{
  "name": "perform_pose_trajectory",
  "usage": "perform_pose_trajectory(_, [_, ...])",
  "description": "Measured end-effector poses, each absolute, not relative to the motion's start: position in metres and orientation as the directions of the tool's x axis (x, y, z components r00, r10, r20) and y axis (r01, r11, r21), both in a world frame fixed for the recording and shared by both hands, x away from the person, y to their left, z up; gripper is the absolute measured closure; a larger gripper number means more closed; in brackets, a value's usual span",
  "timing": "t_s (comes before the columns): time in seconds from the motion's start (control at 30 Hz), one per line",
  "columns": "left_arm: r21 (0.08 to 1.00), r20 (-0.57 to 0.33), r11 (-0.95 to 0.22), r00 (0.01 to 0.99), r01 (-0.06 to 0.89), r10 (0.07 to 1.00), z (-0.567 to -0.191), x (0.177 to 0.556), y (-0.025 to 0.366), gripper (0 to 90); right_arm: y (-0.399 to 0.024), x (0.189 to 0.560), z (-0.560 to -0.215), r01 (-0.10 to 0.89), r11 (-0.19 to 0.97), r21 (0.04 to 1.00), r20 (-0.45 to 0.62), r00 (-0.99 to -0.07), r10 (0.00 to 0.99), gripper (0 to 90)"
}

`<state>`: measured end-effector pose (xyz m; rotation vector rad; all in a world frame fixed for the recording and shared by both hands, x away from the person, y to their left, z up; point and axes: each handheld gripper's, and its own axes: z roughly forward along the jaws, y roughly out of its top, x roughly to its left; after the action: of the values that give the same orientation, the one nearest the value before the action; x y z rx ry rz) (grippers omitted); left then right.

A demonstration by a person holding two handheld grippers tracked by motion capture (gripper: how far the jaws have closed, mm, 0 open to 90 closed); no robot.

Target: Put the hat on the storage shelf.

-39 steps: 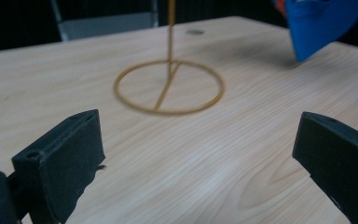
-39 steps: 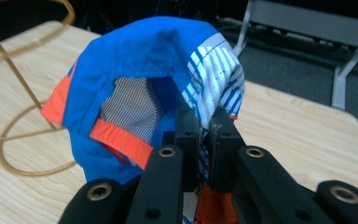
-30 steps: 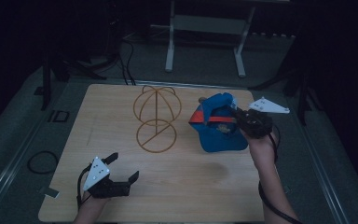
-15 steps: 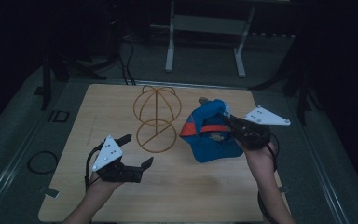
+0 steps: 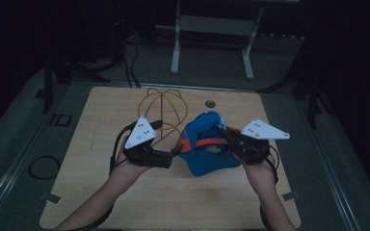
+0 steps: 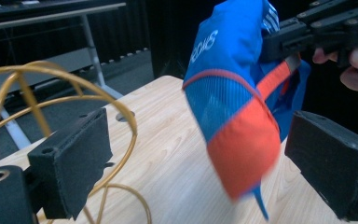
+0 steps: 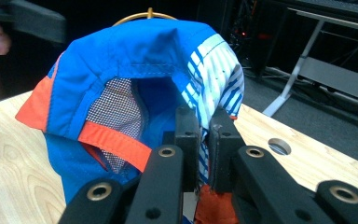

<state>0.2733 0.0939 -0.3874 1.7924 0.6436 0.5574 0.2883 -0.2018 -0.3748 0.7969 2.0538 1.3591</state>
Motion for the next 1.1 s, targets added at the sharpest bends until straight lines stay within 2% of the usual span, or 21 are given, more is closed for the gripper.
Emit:
perform_pose_trajectory(0.03, [0.955, 0.056, -0.254, 0.744, 0.156, 0.665, -0.386, 0.275, 0.091, 11.2, -0.199, 0.287, -0.375, 0.171, 0.32, 0.932, -0.124, -0.678, 0.724, 84.7])
perform_pose_trajectory(0.2, [0.95, 0.063, -0.272, 0.754, 0.157, 0.654, -0.385, 0.286, 0.071, 15.2, -0.193, 0.286, -0.375, 0.161, 0.329, 0.93, -0.133, -0.688, 0.713, 84.6])
perform_pose_trajectory(0.47, [0.928, 0.059, -0.313, 0.751, 0.201, 0.657, -0.385, 0.301, 0.05, 27.9, -0.188, 0.282, -0.376, 0.149, 0.334, 0.931, -0.138, -0.701, 0.7, 84.6])
perform_pose_trajectory(0.77, [0.908, 0.043, -0.345, 0.764, 0.239, 0.643, -0.388, 0.308, 0.042, 56.6, -0.183, 0.276, -0.376, 0.132, 0.343, 0.93, -0.151, -0.713, 0.684, 84.6])
perform_pose_trajectory(1.03, [0.894, 0.079, -0.385, 0.762, 0.231, 0.643, -0.389, 0.309, 0.035, 79.0, -0.182, 0.274, -0.378, 0.136, 0.342, 0.93, -0.146, -0.716, 0.683, 84.6])
perform_pose_trajectory(1.1, [0.891, 0.093, -0.394, 0.759, 0.226, 0.645, -0.389, 0.309, 0.033, 87.1, -0.182, 0.274, -0.379, 0.134, 0.347, 0.928, -0.151, -0.717, 0.68, 84.6])
